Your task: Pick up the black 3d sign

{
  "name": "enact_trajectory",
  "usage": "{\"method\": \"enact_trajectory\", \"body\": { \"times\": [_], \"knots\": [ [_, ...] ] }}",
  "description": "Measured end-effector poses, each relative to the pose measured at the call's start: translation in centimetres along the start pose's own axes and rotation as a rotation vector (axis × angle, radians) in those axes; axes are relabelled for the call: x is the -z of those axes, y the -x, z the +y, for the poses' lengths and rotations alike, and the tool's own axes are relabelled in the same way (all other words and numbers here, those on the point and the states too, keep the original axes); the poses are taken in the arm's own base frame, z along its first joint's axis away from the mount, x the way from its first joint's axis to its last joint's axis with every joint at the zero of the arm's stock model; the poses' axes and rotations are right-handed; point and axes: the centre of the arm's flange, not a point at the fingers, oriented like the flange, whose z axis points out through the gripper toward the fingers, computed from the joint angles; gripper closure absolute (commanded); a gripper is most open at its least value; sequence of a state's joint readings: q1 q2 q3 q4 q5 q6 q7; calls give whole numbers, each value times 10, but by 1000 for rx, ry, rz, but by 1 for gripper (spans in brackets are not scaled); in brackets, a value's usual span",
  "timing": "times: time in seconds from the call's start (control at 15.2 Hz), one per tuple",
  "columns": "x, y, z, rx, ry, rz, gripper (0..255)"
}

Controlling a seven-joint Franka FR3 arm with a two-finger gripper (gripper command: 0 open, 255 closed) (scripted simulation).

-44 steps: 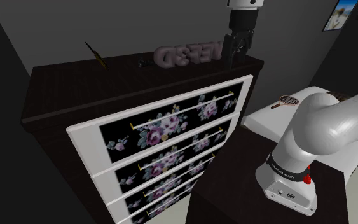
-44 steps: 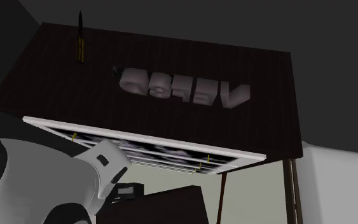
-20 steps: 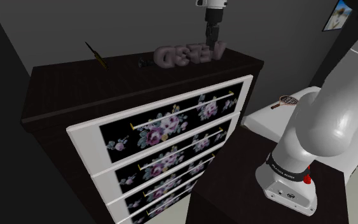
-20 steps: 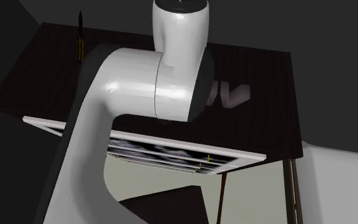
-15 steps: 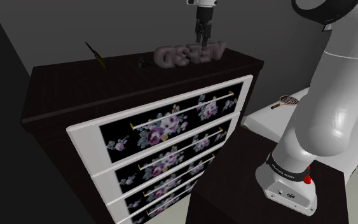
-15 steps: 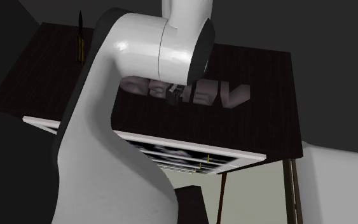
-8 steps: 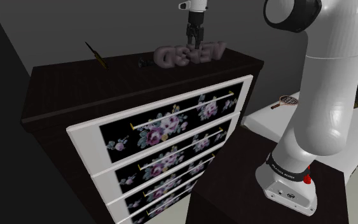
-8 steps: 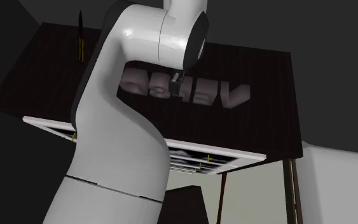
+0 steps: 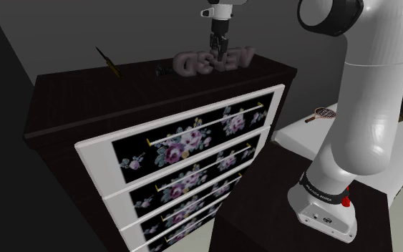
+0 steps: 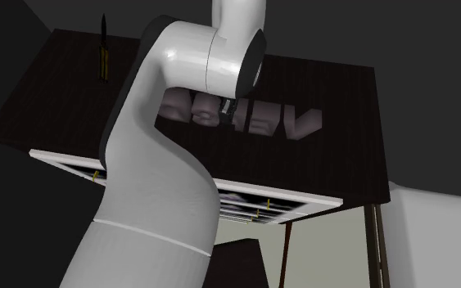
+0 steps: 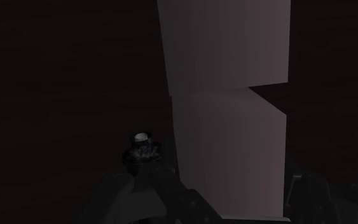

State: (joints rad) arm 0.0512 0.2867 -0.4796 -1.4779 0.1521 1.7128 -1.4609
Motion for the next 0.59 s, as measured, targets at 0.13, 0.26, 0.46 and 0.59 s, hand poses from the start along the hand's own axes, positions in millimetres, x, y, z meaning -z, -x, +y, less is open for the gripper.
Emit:
{"method": "enact_trajectory", "body": {
  "times": [0.13, 0.26, 0.46, 0.59],
  "knots": [
    [0, 0, 0, 0, 1, 0, 255],
    [0, 0, 0, 0, 1, 0, 255],
    [0, 0, 0, 0, 1, 0, 255],
    [5, 0, 0, 0, -3, -1, 255]
  ]
}}
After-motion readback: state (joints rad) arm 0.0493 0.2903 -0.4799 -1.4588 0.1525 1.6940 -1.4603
